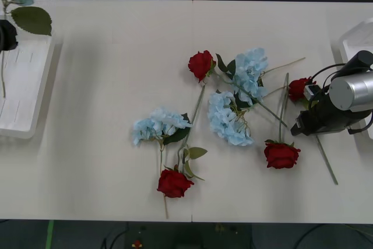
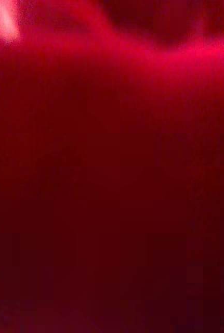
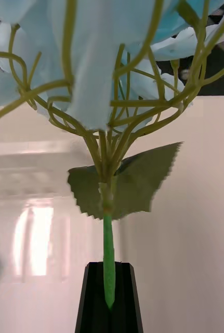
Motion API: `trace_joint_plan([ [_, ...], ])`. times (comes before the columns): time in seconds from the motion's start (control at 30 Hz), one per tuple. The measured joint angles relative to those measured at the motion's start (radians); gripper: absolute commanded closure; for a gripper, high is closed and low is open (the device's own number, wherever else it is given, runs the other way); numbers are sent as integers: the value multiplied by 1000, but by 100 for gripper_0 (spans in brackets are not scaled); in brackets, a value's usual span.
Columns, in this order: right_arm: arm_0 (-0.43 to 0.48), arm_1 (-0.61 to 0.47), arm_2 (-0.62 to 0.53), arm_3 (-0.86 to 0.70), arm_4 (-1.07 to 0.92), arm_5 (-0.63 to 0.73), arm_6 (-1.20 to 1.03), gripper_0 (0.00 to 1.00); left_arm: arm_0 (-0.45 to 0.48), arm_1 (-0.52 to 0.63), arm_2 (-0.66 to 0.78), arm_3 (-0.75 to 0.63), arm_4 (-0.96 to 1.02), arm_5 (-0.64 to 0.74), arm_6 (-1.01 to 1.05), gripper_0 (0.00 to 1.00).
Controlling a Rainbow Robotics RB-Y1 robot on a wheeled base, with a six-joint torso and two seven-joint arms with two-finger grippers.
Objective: Put the red flowers into the right box and the blue flowers into the left box
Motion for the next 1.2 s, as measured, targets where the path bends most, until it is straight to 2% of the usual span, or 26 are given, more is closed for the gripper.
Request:
trace_joint_plan([
  [0.1,0,1,0,1,0,0,0,43,0,51,74,110,3,0,-1,100],
  [0.23,-1,1,0,1,0,0,0,78,0,92,148,244,3,-1,-32,100],
  [0.27,-1,1,0,1,-1,0,0,83,0,96,158,272,3,-8,-46,100],
  [0.3,-1,1,0,1,-1,-1,0,93,0,97,163,292,3,-23,-66,100],
  [0.37,-1,1,0,2,-1,-1,0,100,2,97,165,314,-3,-59,-104,100],
  [0.53,-1,1,0,9,-3,-13,0,100,40,97,165,316,-9,-150,-136,100],
  [0.83,-25,1,-2,33,-29,-27,0,100,98,92,140,316,-11,-188,-136,100],
  [1.0,-70,1,-60,38,-89,60,0,100,98,71,132,316,-23,-188,-136,99],
  [1.03,-84,1,-86,39,-98,94,0,100,98,68,132,316,-25,-188,-136,98],
  [1.13,-132,-8,-161,40,-125,175,0,100,98,67,132,316,-30,-188,-136,76],
  [1.2,-163,-33,-186,40,-142,210,0,100,98,67,132,316,-31,-188,-136,68],
])
